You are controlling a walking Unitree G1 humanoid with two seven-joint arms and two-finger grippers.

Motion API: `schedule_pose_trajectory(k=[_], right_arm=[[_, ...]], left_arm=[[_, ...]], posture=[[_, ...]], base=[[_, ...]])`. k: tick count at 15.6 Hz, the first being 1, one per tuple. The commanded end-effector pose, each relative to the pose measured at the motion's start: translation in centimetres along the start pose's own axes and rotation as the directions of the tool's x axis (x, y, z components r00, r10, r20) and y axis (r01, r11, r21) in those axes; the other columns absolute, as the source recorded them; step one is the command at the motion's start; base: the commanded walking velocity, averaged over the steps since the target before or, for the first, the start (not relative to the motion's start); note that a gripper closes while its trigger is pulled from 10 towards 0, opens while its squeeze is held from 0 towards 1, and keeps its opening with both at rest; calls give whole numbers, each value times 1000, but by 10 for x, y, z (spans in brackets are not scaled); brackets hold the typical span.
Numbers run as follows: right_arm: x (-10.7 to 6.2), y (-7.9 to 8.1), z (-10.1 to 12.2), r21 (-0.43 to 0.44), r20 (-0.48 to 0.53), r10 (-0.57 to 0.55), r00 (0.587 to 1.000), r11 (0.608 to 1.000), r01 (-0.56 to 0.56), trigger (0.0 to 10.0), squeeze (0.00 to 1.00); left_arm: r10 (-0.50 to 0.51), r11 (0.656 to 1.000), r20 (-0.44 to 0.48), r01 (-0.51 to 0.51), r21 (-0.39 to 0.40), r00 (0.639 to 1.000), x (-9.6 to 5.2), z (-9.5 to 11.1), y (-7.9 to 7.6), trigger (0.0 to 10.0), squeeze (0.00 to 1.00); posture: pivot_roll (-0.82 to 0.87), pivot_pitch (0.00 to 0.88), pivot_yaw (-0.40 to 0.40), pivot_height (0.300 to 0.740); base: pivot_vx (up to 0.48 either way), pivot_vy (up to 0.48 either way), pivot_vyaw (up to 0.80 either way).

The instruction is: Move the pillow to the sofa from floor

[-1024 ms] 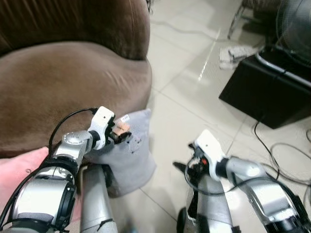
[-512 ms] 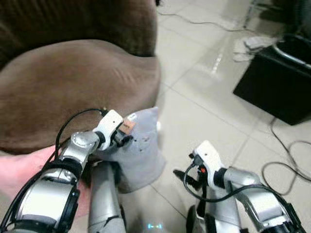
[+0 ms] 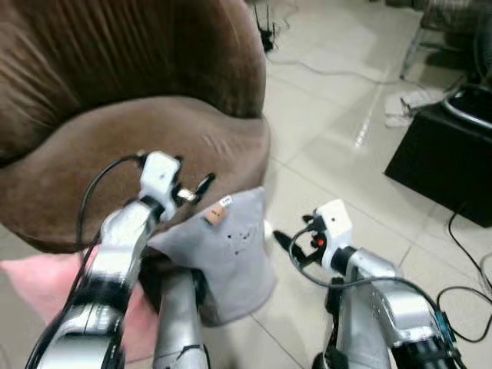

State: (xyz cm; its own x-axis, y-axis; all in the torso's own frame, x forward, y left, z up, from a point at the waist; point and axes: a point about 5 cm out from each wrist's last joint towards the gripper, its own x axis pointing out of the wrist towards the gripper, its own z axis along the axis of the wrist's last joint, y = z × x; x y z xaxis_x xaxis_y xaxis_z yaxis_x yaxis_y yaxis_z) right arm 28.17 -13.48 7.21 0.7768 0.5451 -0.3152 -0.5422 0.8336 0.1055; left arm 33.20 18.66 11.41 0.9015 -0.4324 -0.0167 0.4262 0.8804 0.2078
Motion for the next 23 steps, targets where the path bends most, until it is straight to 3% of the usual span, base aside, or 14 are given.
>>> schedule_pose_trajectory(k=[1, 2, 4, 5, 6, 7, 8, 11, 13, 16, 18, 20, 23], right_arm=[[4, -6, 7, -39, 33, -48, 998, 998, 49, 10000, 0], [7, -10, 12, -48, 56, -86, 995, 995, 89, 10000, 0], [13, -35, 44, -10, 226, -386, 894, 917, 398, 10000, 0], [13, -35, 47, -26, 245, -399, 884, 908, 417, 10000, 0], [13, -34, 46, -42, 246, -405, 881, 903, 427, 10000, 0], [17, -29, 35, 14, 215, -405, 889, 911, 412, 10000, 0], [24, -22, 27, 7, 174, -381, 908, 923, 386, 10000, 0], [28, -12, 23, 17, 166, -342, 925, 939, 344, 10000, 0], [14, -15, 11, 0, 128, -351, 927, 935, 354, 10000, 0], [-3, -26, 5, 6, 115, -361, 925, 932, 363, 10000, 0], [-6, -28, 4, -28, 98, -346, 933, 936, 350, 10000, 0], [-16, -28, 7, -56, 84, -324, 942, 943, 329, 10000, 0], [-28, -19, 1, -66, 61, -294, 954, 952, 298, 10000, 0]], left_arm=[[19, 999, -13, -19, 39, 1000, -4, -1, -4, 10000, 0], [38, 999, -4, -38, 22, 999, -7, -2, -5, 10000, 0], [109, 993, 38, -107, -47, 993, -30, -4, -15, 10000, 0], [126, 990, 20, -125, -58, 992, -37, -8, -17, 10000, 0], [158, 987, 15, -158, -43, 987, -45, -12, -19, 10000, 0], [235, 971, 0, -234, -51, 972, -64, -18, -21, 10000, 0], [232, 973, -36, -232, 9, 972, -71, -24, -29, 10000, 0], [203, 979, -16, -203, -16, 979, -70, -5, -32, 10000, 0], [159, 987, -41, -157, 37, 986, -64, -5, -33, 10000, 0], [183, 980, -23, -181, 79, 983, -59, 10, -20, 10000, 0], [192, 979, -27, -189, 76, 981, -62, 15, -16, 10000, 0], [176, 981, -79, -169, 94, 981, -80, 6, -20, 10000, 0], [161, 984, -92, -152, 97, 983, -88, 12, -26, 10000, 0]], posture=[[72, 0, 45, 480], [72, 0, 43, 480], [66, 0, 35, 480], [68, 0, 24, 480], [75, 0, 5, 480], [97, 0, -43, 480], [119, 0, -50, 480], [109, 0, -3, 480], [109, 0, 21, 480], [88, 0, 17, 480], [91, 0, 17, 480], [89, 94, 9, 480], [94, 162, 18, 480]], base=[[0, 0, 0], [0, 0, 0], [0, 0, 0], [0, 0, 0], [0, 0, 0], [0, 0, 0], [0, 0, 0], [0, 0, 0], [0, 0, 0], [0, 0, 0], [0, 0, 0], [0, 0, 0], [0, 0, 0]])
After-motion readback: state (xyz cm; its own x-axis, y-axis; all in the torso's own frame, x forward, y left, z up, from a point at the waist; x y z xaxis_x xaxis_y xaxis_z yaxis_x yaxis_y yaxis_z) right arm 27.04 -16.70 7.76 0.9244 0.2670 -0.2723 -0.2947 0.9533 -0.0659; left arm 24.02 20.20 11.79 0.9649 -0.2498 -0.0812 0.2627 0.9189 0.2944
